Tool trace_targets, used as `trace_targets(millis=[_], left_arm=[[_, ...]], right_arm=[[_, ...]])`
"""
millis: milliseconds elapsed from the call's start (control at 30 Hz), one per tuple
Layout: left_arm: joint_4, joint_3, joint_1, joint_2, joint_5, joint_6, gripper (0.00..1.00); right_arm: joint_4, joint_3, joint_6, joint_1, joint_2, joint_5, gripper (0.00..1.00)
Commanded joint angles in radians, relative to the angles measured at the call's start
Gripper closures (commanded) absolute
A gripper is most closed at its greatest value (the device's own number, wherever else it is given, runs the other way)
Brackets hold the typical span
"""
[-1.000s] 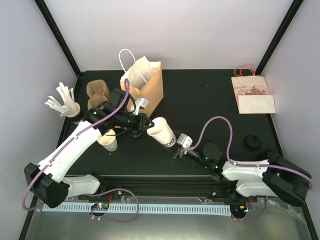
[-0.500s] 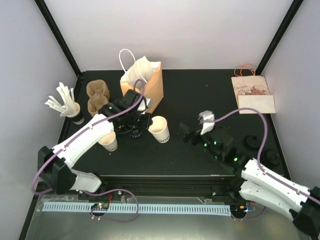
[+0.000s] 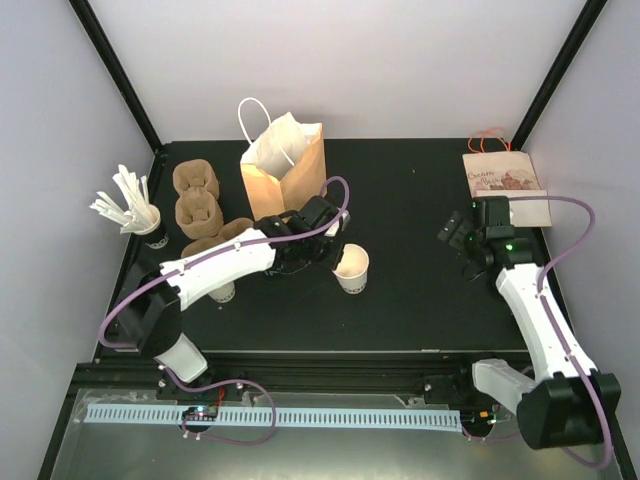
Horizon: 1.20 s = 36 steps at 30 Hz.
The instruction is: Pack the takeout coffee
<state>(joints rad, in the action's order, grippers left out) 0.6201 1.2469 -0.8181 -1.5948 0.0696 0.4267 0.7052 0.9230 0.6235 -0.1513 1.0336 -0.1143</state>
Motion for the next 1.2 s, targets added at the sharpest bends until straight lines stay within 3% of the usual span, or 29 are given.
trace_targets(millis=[0,67,233,500,967,1167], left_arm=[[-0.074,0.003,-0.018,-0.014,-0.05,-0.007,0.96],[-0.076,-0.001,-0.019,-0.024,-0.038,-0.008,0.94],[-0.082,-0.008,-0.033,-0.057,-0.06,-0.01,0.93],[-0.079,0.009,-0.068,-0.091,-0.118,-0.033,0.88],[-0.022,0.034,-0.073,-0.002,-0.159,-0.057,0.14],[-0.006,0.037,-0.073,0.085,-0.173,-0.061,0.1]], right_arm=[[0.177,0.013,0.15,0.1,0.068,-0.134,0.0],[0.191,-0.001,0.213,0.131,0.065,-0.207,0.0],[0.1,-0.095,0.259,0.284,0.041,-0.166,0.0],[0.088,-0.093,0.244,0.478,0.168,-0.062,0.0],[-0.036,-0.058,0.237,0.54,0.419,-0.011,0.0],[-0.07,-0.067,0.248,0.54,0.463,-0.018,0.02]])
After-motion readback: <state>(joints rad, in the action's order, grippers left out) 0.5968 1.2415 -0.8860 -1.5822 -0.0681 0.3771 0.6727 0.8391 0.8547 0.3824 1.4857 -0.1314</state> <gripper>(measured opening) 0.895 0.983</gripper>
